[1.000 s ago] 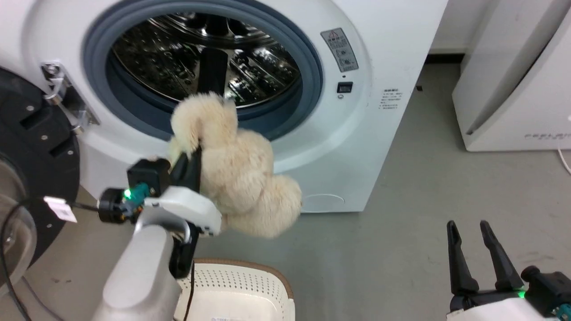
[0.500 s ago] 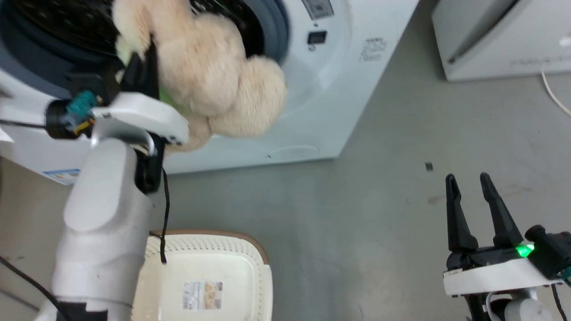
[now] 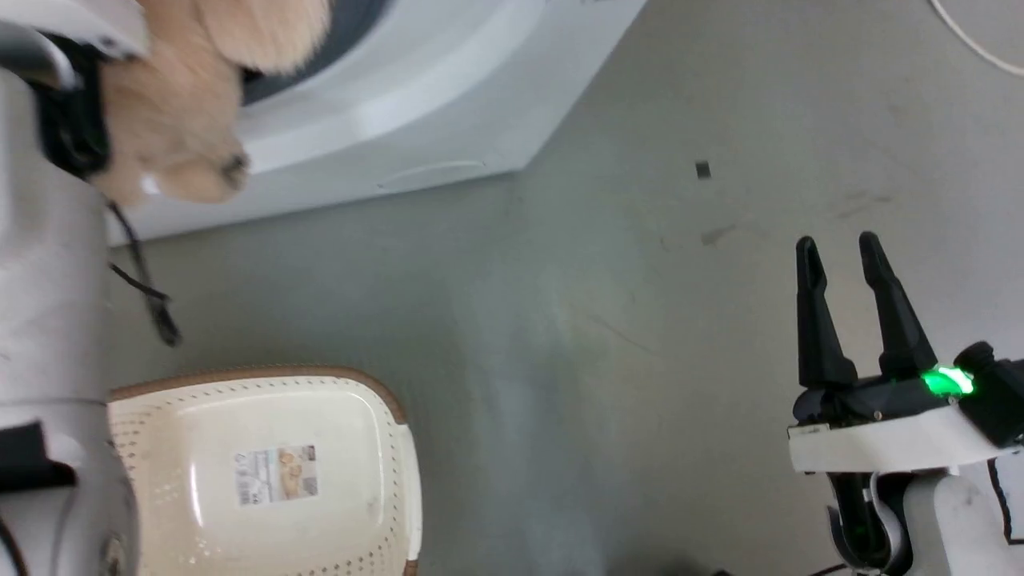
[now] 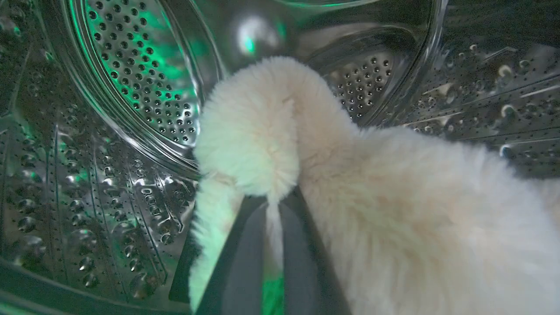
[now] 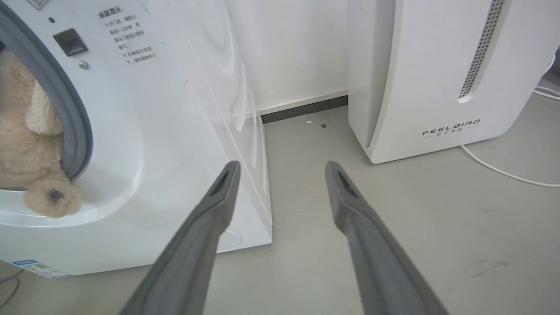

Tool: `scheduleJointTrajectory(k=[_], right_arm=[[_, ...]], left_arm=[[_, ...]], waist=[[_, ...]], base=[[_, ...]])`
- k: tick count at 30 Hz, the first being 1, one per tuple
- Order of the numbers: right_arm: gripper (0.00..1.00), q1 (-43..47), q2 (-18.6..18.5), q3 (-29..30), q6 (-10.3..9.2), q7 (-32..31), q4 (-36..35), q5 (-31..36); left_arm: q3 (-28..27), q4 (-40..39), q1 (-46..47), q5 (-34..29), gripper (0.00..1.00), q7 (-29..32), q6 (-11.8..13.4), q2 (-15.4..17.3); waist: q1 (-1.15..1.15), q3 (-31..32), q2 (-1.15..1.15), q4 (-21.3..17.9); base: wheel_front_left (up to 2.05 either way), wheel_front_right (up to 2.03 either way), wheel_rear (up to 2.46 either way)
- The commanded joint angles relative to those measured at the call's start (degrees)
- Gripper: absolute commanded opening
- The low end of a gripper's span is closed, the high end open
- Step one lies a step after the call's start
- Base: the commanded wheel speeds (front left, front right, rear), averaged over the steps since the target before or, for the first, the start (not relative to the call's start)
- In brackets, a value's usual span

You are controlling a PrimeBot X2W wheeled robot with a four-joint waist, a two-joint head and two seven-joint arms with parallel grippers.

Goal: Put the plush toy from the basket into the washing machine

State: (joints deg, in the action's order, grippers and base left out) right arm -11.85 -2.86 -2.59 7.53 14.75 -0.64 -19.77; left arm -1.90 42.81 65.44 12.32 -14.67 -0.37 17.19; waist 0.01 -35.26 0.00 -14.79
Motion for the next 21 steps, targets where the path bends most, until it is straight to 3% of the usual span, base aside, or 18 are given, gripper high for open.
scheduleJointTrajectory(k=[1, 11, 18, 19, 20, 21], right_arm=[[1.0, -1.3, 0.0, -0.2, -0.04, 0.2, -0.5, -0.5], [1.0, -2.5, 0.0, -1.6, -0.04, 0.2, -1.5, -1.8], [1.0, -2.6, 0.0, -2.0, -0.04, 0.2, -2.3, -2.3], [1.0, -2.6, 0.0, -2.0, -0.04, 0.2, -2.3, -2.3], [1.0, -2.7, 0.0, -2.1, -0.04, 0.2, -2.3, -2.3], [1.0, -2.7, 0.0, -2.1, -0.04, 0.2, -2.3, -2.3]], left_arm=[[-0.7, 0.5, 2.4, -0.7, 0.0, -0.3, 0.1, 1.2], [-2.6, 4.1, 13.2, -2.6, 0.0, -0.3, 0.7, 6.5], [-3.1, 5.3, 18.1, -3.8, 0.0, -0.3, 1.7, 7.7], [-3.2, 5.4, 18.3, -3.9, 0.07, -0.3, 2.0, 7.7], [-3.0, 5.7, 18.3, -4.4, 0.85, -0.3, 2.3, 7.8], [-3.1, 5.9, 18.2, -4.5, 1.0, -0.3, 2.5, 7.6]], waist=[[-0.01, -3.4, 0.0, -2.2], [-0.01, -8.7, 0.0, -4.6], [-0.01, -10.7, 0.0, -5.4], [-0.01, -10.9, 0.0, -5.4], [-0.01, -10.9, 0.0, -5.4], [-0.01, -11.0, 0.0, -5.3]], base=[[0.0, 0.0, 0.0], [0.0, 0.0, 0.0], [0.0, 0.0, 0.0], [0.0, 0.0, 0.0], [0.0, 0.0, 0.0], [0.0, 0.0, 0.0]])
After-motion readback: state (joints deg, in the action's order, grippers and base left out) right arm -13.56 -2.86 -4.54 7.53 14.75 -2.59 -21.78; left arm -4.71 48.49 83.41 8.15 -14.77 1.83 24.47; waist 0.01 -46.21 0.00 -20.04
